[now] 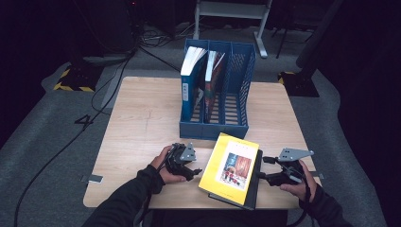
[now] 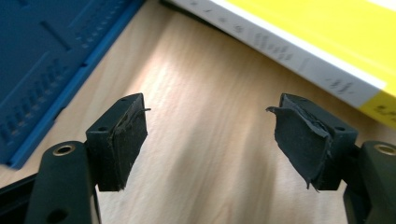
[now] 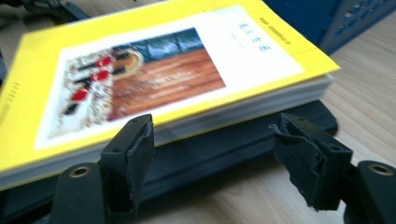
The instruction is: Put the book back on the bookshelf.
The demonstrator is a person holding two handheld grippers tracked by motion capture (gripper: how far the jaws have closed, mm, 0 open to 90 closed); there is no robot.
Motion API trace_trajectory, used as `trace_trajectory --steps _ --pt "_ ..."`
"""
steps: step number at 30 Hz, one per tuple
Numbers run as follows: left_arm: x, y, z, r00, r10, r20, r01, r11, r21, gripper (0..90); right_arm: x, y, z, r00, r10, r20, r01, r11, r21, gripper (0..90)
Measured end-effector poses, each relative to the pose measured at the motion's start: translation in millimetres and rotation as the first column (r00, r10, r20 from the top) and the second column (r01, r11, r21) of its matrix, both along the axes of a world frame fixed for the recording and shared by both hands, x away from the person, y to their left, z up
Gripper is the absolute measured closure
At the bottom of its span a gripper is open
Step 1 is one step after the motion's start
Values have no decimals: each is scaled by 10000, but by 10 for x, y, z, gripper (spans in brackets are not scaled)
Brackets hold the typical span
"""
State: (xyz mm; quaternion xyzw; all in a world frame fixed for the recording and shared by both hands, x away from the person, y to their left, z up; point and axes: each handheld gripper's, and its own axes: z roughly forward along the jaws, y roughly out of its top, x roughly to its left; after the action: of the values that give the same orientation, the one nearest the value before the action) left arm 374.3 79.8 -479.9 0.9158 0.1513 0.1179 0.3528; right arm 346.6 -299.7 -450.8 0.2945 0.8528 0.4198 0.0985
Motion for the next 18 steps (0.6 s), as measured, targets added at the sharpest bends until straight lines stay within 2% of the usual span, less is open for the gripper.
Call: trace_trajectory --steps 2,5,9,11,14,18 --pt "-9 -10 -5 9999 -94 -43 94 10000 -26 254 -6 21 7 10000 4 -87 -4 10000 47 284" --pt "-21 -19 -13 9998 -151 -88 151 9999 -14 253 -6 83 -9 9996 -12 -295 8 9999 -140 268" --pt "-10 5 2 9999 3 -139 -7 9997 -243 253 15 129 -36 9982 -23 -596 4 9995 -315 260" --pt "17 33 11 9996 171 -230 -182 9987 -485 253 25 154 -43 9972 -7 -753 -22 9993 -378 247" --pt "19 31 30 9996 109 -262 -128 9973 -720 253 48 151 -49 9951 -81 -987 43 9993 -382 229" --pt "10 -1 46 9998 79 -205 -94 9970 -765 267 67 154 -53 9915 -190 -1288 143 9992 -374 215"
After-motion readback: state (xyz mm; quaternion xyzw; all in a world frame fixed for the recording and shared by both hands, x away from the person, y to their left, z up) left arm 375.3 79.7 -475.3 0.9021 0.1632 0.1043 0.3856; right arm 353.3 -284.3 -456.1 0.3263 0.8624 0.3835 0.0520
